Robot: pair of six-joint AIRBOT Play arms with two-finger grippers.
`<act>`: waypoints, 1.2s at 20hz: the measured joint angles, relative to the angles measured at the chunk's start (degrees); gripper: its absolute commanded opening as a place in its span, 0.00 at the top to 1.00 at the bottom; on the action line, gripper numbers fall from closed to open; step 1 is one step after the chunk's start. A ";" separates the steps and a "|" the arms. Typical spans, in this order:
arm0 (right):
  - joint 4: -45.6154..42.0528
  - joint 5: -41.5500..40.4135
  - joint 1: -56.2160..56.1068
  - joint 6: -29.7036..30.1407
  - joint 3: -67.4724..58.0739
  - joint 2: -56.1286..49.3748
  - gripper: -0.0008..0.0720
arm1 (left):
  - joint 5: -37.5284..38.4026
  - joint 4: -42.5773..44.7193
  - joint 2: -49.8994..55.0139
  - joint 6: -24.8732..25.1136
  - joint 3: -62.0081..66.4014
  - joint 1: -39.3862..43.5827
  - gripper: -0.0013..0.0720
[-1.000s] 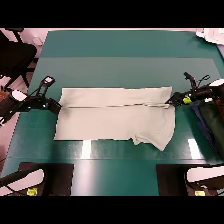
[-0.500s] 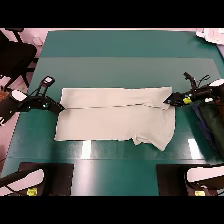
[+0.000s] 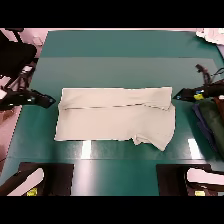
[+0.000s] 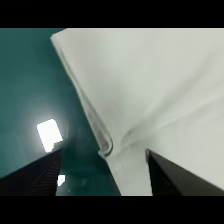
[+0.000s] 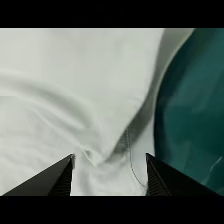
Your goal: Fold the shirts.
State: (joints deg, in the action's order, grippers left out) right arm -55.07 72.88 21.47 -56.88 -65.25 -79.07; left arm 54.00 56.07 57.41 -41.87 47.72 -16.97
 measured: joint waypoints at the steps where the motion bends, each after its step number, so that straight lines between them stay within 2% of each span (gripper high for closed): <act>1: -0.35 0.98 0.92 -0.74 0.00 2.08 0.26 | 3.13 -0.50 -1.88 -1.03 -0.02 -1.84 0.12; 5: -1.11 6.36 4.37 -5.40 1.11 10.36 0.26 | 16.46 0.46 -5.95 -7.45 -0.98 -6.29 0.11; 9: -1.49 8.87 6.91 -8.55 10.23 18.93 0.26 | 23.76 3.39 -7.17 -12.35 -5.99 -7.54 0.11; 12: -1.55 8.48 8.61 -9.51 19.32 24.72 0.26 | 23.89 7.78 -7.45 -13.97 -11.13 -7.82 0.11; 16: -1.53 6.62 10.12 -9.73 27.32 29.07 0.26 | 19.04 10.69 -7.39 -15.08 -15.06 -7.98 0.11; 20: -1.60 5.70 10.60 -9.57 31.41 30.45 0.26 | 16.33 10.36 -4.50 -14.84 -16.87 -7.98 0.12; 24: -1.92 5.18 10.69 -9.35 32.63 30.82 0.26 | 16.63 4.72 -0.68 -11.96 -17.44 -8.02 0.12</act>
State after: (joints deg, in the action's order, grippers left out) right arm -56.99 78.06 32.16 -66.24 -32.62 -48.25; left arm 70.63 60.80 56.73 -53.82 30.28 -24.99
